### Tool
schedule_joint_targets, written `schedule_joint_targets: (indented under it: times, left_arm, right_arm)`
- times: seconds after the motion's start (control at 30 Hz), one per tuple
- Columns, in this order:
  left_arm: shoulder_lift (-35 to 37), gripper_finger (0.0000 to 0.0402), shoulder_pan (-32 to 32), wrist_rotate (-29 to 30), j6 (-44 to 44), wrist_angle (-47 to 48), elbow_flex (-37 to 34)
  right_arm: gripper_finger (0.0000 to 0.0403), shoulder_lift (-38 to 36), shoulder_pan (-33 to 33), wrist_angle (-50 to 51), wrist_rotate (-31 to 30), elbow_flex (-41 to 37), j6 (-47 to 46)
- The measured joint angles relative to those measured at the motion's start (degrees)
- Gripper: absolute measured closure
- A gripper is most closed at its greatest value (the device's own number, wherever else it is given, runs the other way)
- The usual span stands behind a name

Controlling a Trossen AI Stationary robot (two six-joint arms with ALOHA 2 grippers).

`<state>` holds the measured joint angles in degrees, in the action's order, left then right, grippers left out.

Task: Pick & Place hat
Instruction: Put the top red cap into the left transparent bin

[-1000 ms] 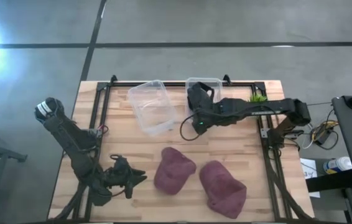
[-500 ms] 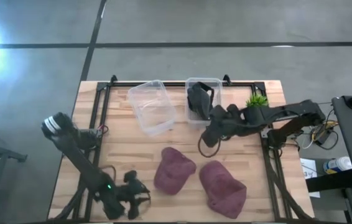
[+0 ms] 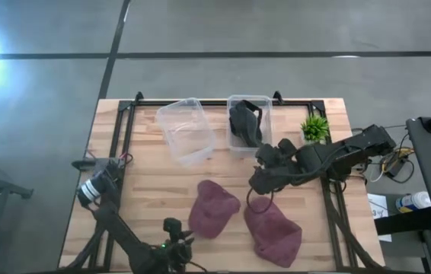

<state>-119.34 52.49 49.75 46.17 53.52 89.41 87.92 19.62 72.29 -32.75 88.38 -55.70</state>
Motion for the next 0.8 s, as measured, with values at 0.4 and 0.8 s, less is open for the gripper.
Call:
schedule_joint_targets:
  times: [0.4, 0.8]
  left_arm:
    - [-10.0, 0.0275, -0.7, 2.4, 1.2, 4.1, 7.8]
    - [-11.9, 0.0275, -3.3, 8.7, 3.7, 12.5, 6.9]
  right_arm:
    - [0.0188, -0.3, 1.9, 0.6, 0.0, 0.0, 0.6]
    - [0.0188, -0.3, 2.5, 0.8, 1.0, -0.1, -0.3]
